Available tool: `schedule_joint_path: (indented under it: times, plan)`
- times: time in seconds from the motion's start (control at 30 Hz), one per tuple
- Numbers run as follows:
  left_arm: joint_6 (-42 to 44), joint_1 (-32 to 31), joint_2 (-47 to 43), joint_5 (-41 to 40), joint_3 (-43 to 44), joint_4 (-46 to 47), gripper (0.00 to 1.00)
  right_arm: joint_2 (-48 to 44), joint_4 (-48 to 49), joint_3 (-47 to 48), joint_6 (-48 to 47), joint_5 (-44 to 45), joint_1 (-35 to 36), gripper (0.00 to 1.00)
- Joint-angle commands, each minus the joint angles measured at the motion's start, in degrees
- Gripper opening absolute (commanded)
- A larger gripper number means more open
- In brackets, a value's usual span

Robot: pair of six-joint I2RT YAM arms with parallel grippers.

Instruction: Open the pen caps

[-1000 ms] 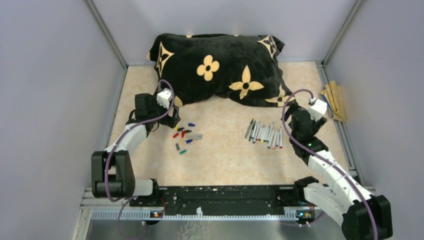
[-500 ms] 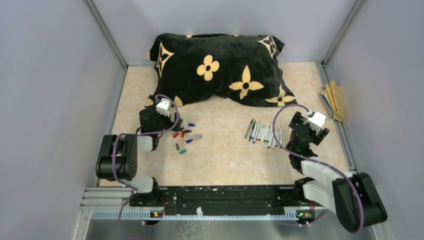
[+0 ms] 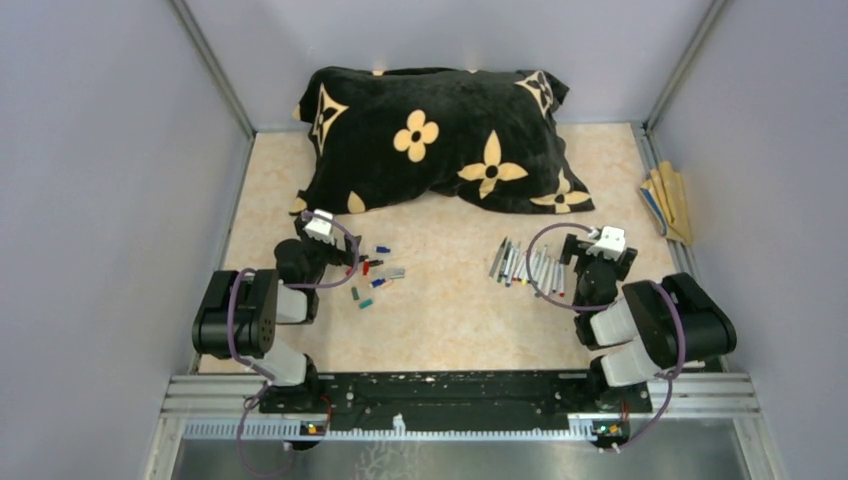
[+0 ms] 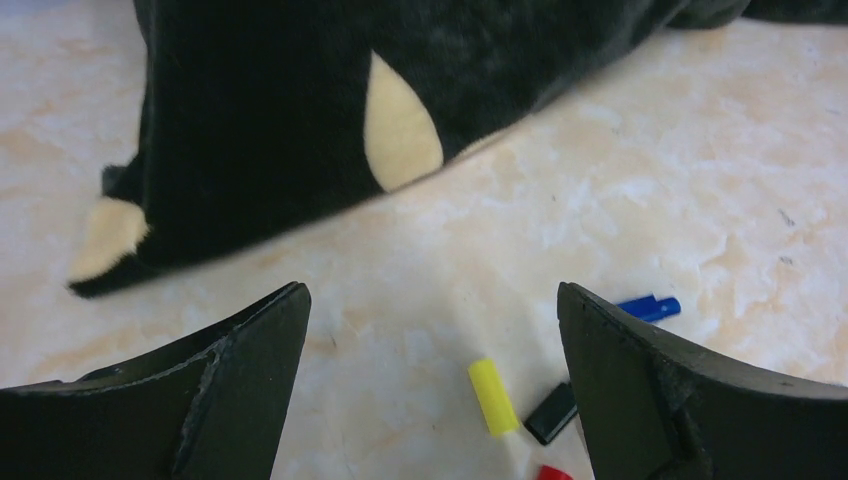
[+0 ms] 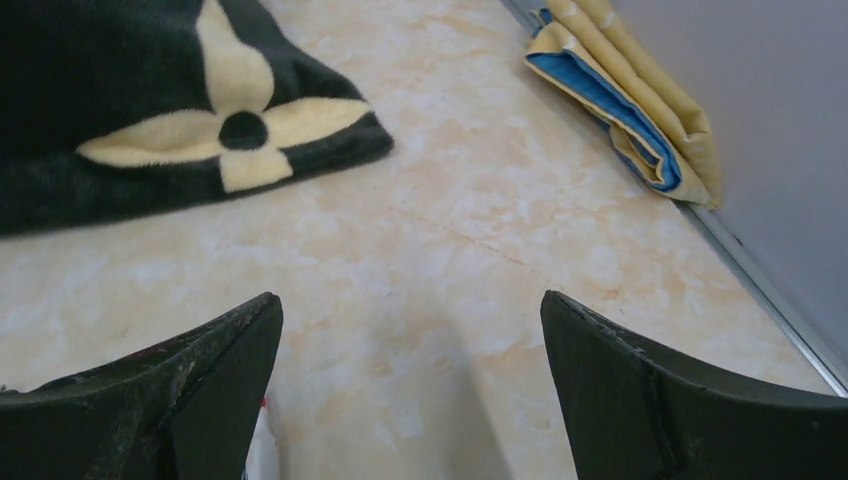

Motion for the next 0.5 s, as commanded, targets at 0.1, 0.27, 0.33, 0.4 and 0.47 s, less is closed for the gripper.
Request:
schedule_joint_path:
  times: [0.1,0.27,0.33,0.4,0.47]
  plan:
    - [-0.9,-0.1,0.0,-0.1,1.7,2.6,0.99,1.5,-3.3,6.4,2.5,-17.0,-7.3,0.99]
    - [-0.9,-0.1,0.0,0.0,1.8,2.6,0.99,0.9,-3.2,5.9,2.8,-17.5,-8.0,0.99]
    - [-0.9,-0.1,-0.1,-0.1,1.7,2.5,0.99,1.3,-2.9,6.1,2.5,-17.9,-8.0,0.99]
    - [-0.9,-0.1,0.0,-0.1,1.7,2.5,0.99,1.1,-3.2,6.0,2.6,-18.0,-8.0,0.99]
    - [-0.9,-0.1,-0.1,-0.1,1.7,2.6,0.99,1.1,-3.0,6.0,2.6,-17.9,-8.0,0.99]
